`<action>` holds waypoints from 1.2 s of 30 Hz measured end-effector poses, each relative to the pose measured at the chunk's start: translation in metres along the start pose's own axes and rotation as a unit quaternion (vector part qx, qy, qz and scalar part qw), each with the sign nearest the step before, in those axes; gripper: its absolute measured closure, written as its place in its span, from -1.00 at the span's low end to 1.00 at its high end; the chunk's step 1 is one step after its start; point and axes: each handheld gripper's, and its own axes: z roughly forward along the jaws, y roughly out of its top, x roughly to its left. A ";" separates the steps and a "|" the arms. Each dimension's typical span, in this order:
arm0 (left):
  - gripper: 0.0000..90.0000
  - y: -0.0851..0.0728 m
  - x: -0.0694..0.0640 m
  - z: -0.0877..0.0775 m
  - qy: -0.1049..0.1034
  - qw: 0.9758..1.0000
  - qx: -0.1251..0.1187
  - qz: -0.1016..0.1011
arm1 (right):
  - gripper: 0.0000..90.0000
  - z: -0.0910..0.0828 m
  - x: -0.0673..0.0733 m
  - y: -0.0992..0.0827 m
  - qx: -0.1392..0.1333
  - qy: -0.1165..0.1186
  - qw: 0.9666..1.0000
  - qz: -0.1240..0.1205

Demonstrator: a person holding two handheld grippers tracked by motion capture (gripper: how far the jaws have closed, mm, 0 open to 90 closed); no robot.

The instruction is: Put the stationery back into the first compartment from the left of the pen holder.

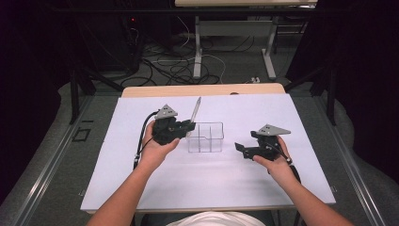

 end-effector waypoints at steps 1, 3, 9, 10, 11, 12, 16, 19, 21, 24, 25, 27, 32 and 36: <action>0.72 0.000 0.000 0.002 0.003 1.000 -0.007 -0.002 | -0.70 0.000 0.000 0.000 0.001 -0.001 1.000 0.005; 0.72 0.001 0.000 0.005 0.006 1.000 -0.009 -0.006 | -0.72 0.000 -0.002 -0.001 0.003 -0.003 1.000 0.002; 0.72 0.000 0.000 0.015 0.015 0.999 -0.024 -0.015 | -0.76 0.002 -0.005 -0.004 0.009 -0.004 1.000 0.002; 0.72 0.000 0.000 0.016 0.018 0.999 -0.024 -0.011 | -0.77 0.001 -0.006 -0.004 0.010 -0.006 1.000 0.001; 0.72 -0.001 0.000 0.018 0.019 0.999 -0.027 -0.014 | -0.77 0.002 -0.006 -0.004 0.011 -0.005 1.000 0.006; 0.72 -0.001 0.001 0.020 0.020 0.999 -0.026 -0.016 | -0.78 0.002 -0.006 -0.005 0.013 -0.005 1.000 0.007; 0.72 -0.003 0.002 0.025 0.024 0.999 -0.022 -0.017 | -0.81 0.003 -0.007 -0.005 0.012 -0.004 1.000 0.004; 0.72 -0.004 0.002 0.028 0.031 0.999 -0.023 -0.016 | -0.83 0.003 -0.007 -0.006 0.018 -0.002 1.000 0.009; 0.72 -0.005 0.002 0.030 0.034 0.999 -0.026 -0.020 | -0.83 0.003 -0.008 -0.007 0.020 -0.003 1.000 0.010; 0.72 -0.006 0.003 0.033 0.039 0.999 -0.025 -0.021 | -0.83 0.003 -0.009 -0.007 0.022 -0.004 1.000 0.016; 0.72 -0.007 0.004 0.034 0.040 0.999 -0.025 -0.020 | -0.83 0.003 -0.009 -0.008 0.023 -0.004 1.000 0.018; 0.72 -0.009 0.004 0.036 0.040 0.999 -0.022 -0.023 | -0.83 0.003 -0.010 -0.008 0.024 -0.003 1.000 0.018; 0.72 -0.013 0.004 0.041 0.043 0.999 -0.015 -0.022 | -0.82 0.004 -0.009 -0.009 0.030 0.000 0.999 0.018; 0.72 -0.016 0.003 0.044 0.047 0.999 -0.012 -0.021 | -0.82 0.004 -0.008 -0.009 0.033 0.006 0.999 0.021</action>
